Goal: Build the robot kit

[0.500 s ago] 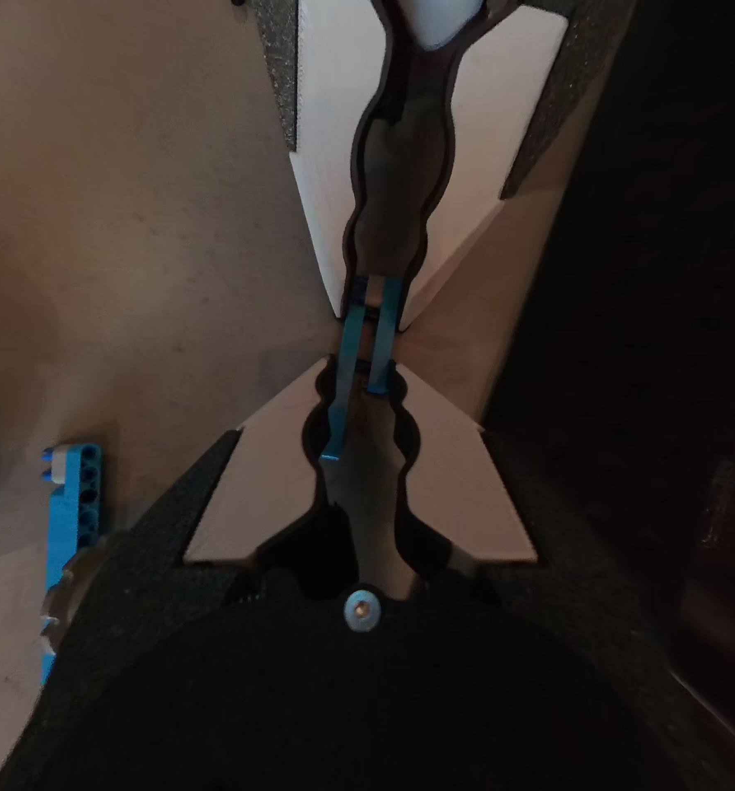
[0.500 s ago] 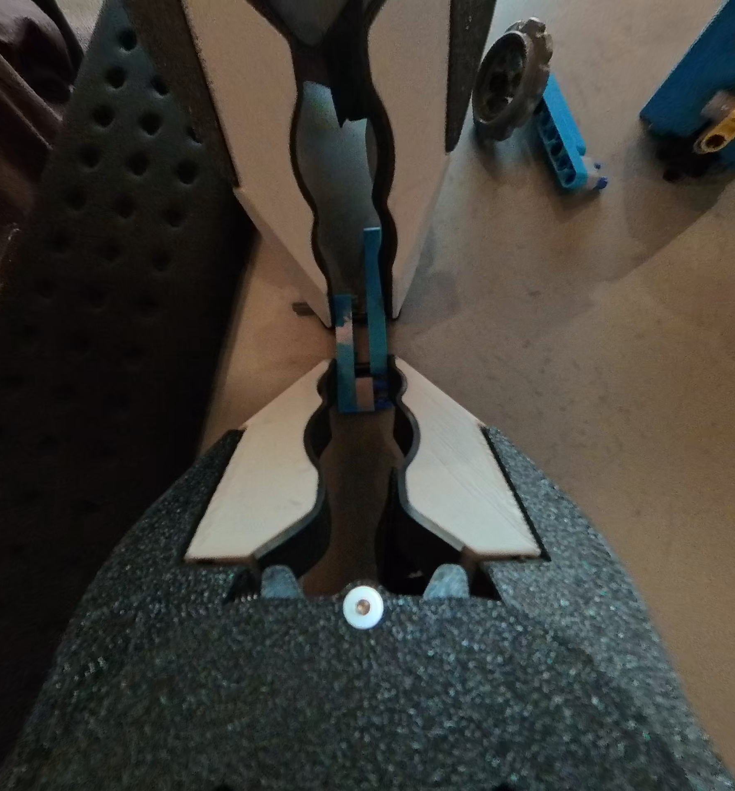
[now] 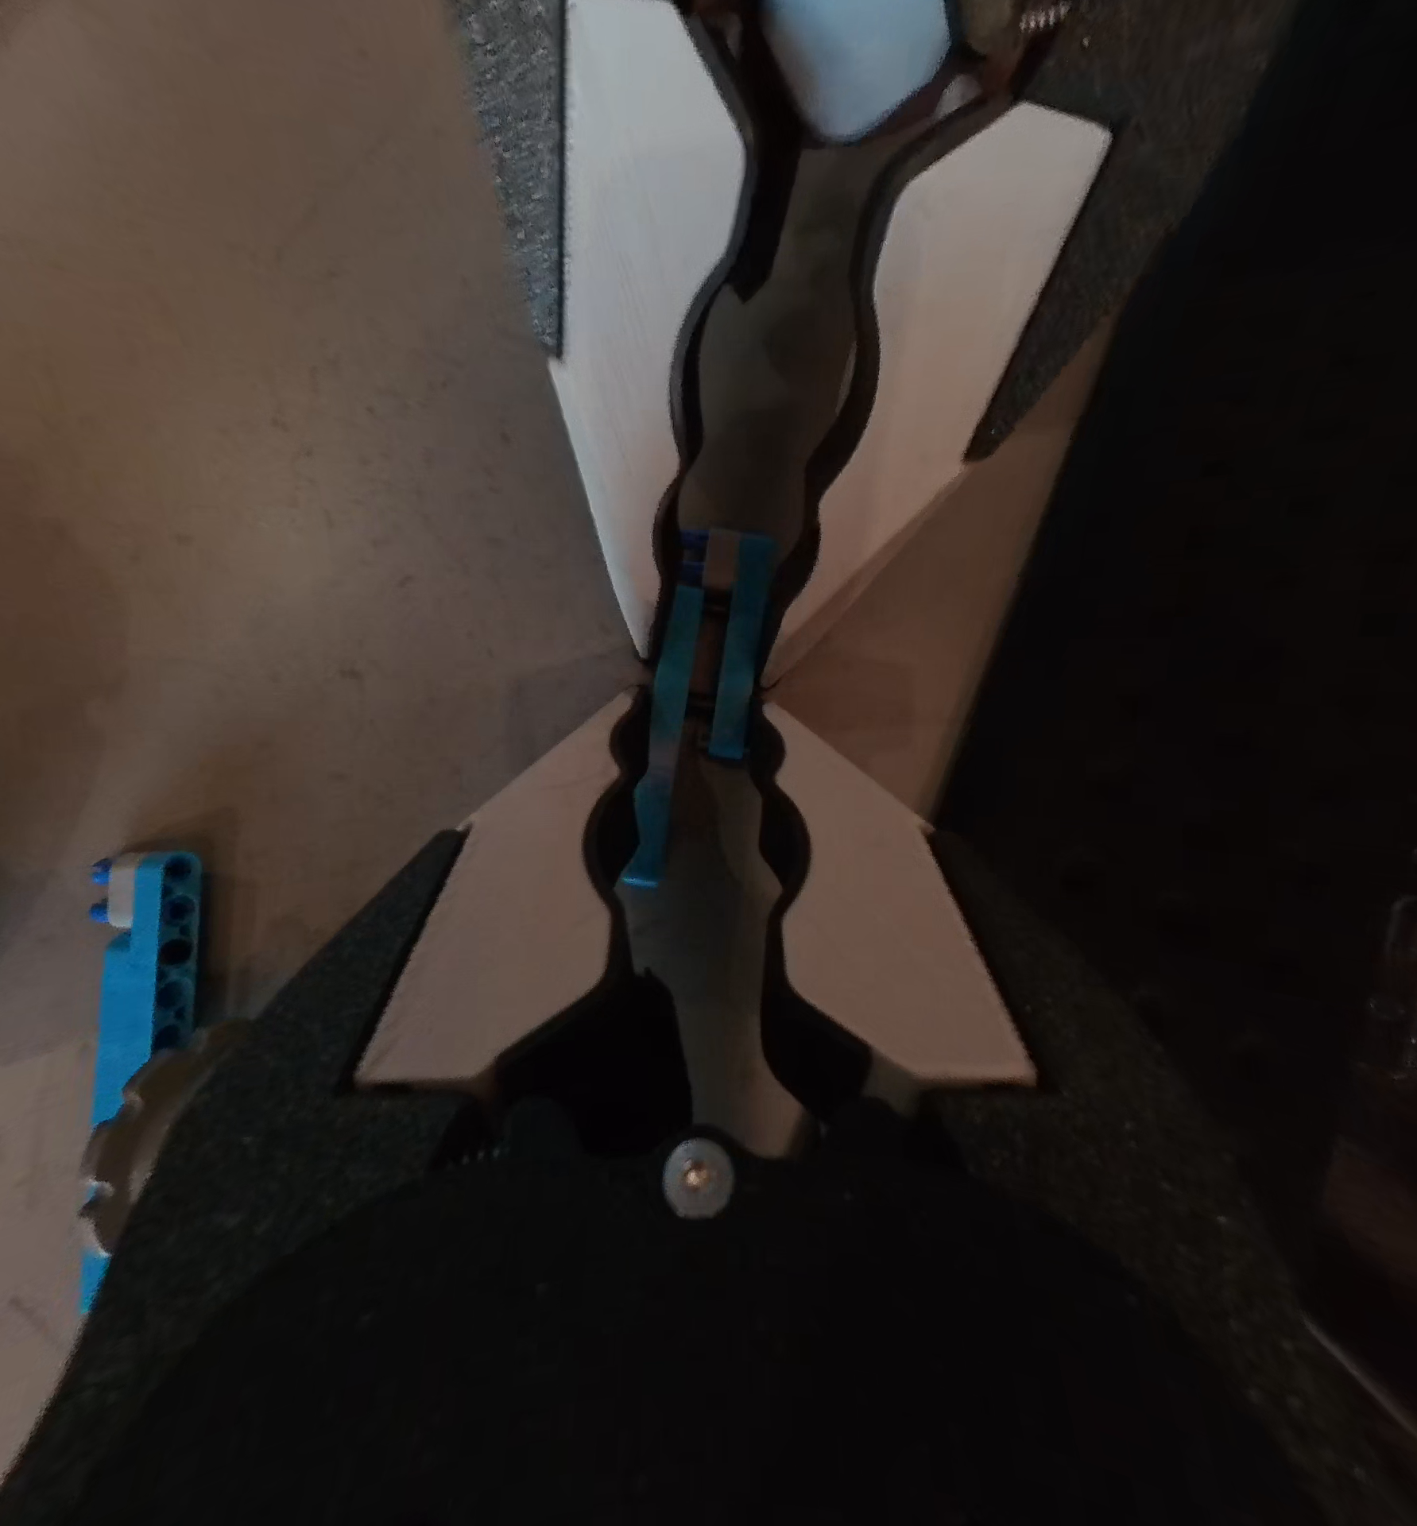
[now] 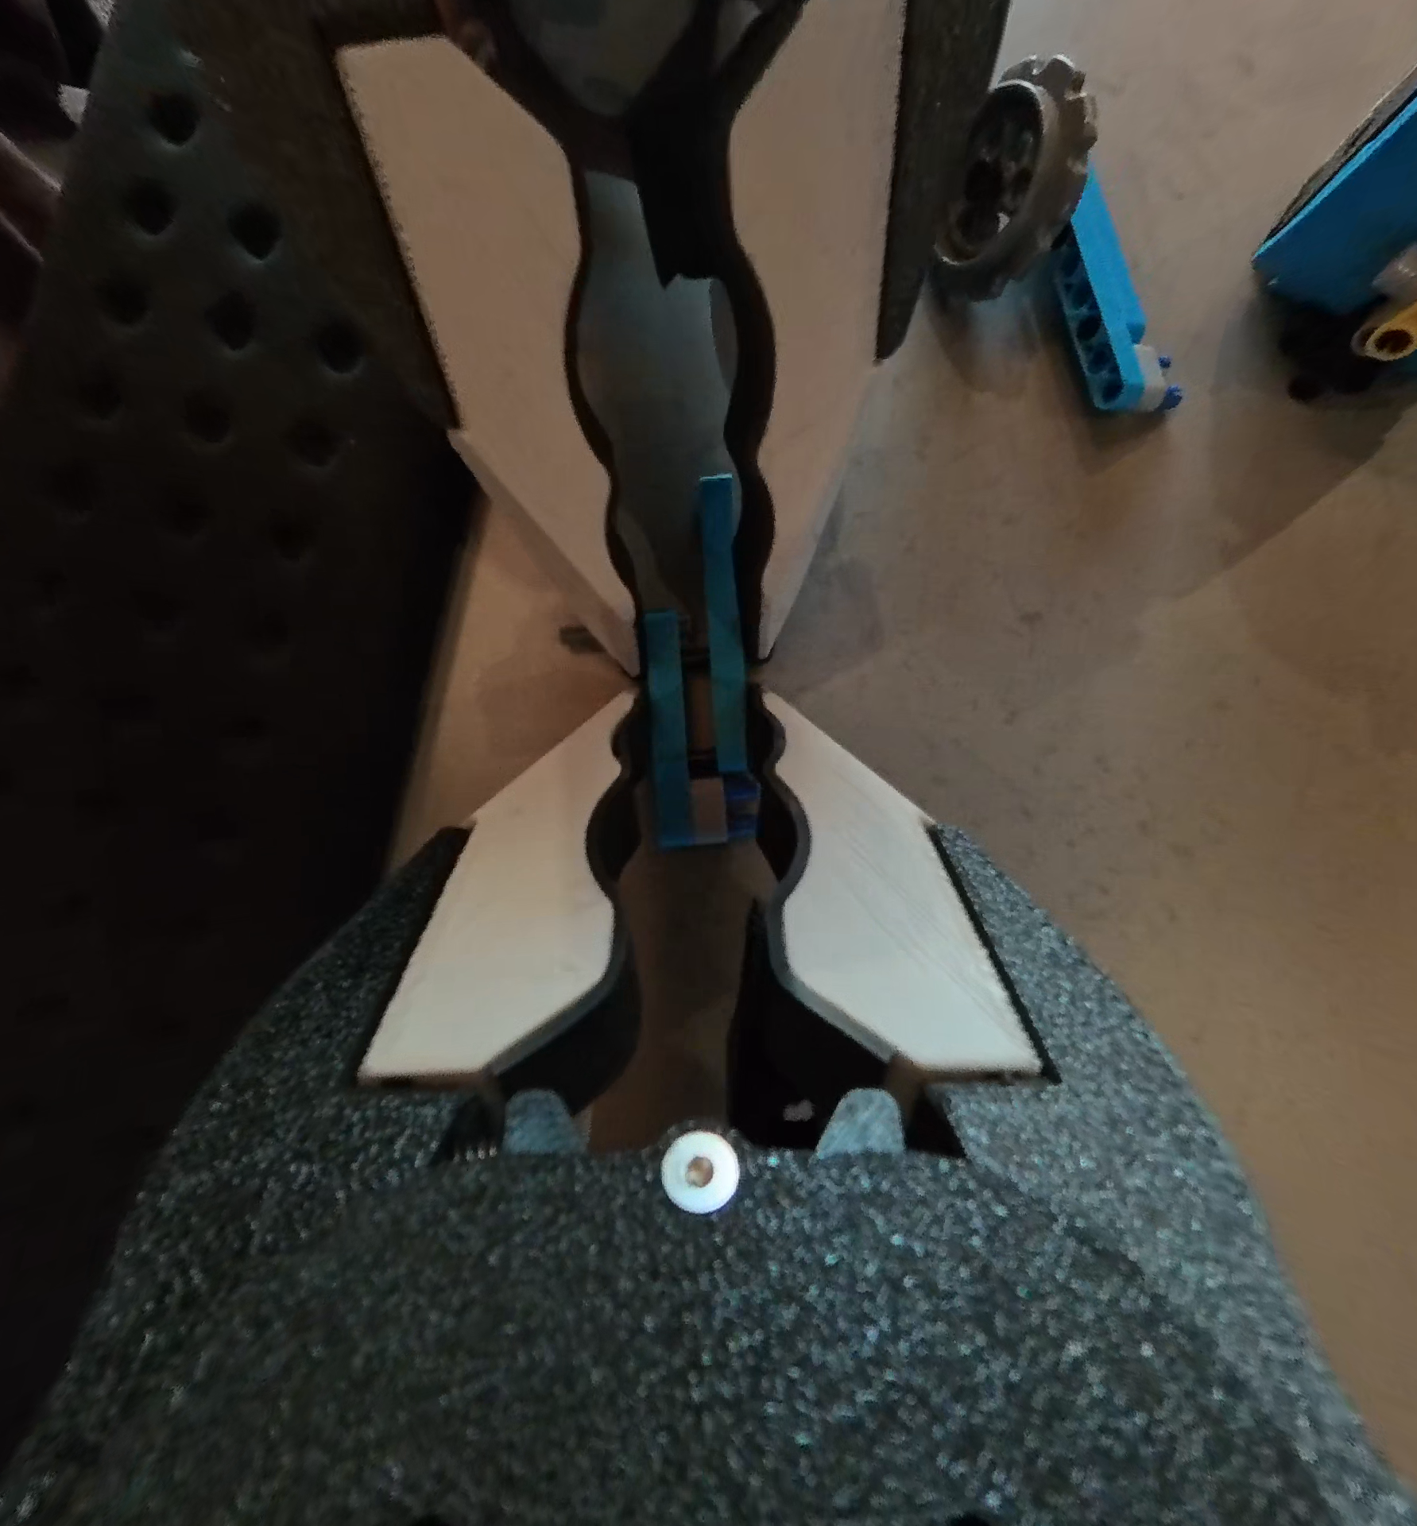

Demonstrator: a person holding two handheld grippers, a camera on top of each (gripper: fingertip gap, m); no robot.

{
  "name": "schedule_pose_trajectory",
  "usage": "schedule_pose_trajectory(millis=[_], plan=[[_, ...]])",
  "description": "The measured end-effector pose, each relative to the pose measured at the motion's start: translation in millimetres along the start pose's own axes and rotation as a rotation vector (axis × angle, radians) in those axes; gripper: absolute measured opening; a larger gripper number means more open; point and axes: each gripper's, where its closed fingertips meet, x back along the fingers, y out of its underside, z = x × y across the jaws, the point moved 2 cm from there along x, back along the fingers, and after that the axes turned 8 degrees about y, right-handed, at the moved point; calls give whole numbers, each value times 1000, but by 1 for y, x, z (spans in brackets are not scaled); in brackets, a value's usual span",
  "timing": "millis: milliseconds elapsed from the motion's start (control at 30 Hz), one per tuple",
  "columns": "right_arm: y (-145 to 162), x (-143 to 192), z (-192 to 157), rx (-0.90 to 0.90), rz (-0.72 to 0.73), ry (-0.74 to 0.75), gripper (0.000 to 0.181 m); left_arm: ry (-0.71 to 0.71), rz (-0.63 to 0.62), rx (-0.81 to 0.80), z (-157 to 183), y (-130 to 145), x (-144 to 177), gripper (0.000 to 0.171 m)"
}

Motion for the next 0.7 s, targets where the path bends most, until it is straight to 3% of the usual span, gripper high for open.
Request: schedule_pose_trajectory(millis=[467,533,600,700], plan=[[-2,2,0,5,22,35,22,6,11,30,-1,-2,1,22],[-3,3,2,15,46,82,22,-27,10,48,-4,-2,4,27],[-3,4,4,38,53,139,21,-109,19,94,-12,-1,12,45],[-4,9,12,57,79,256,21,-177,149,237,-20,-7,38,42]])
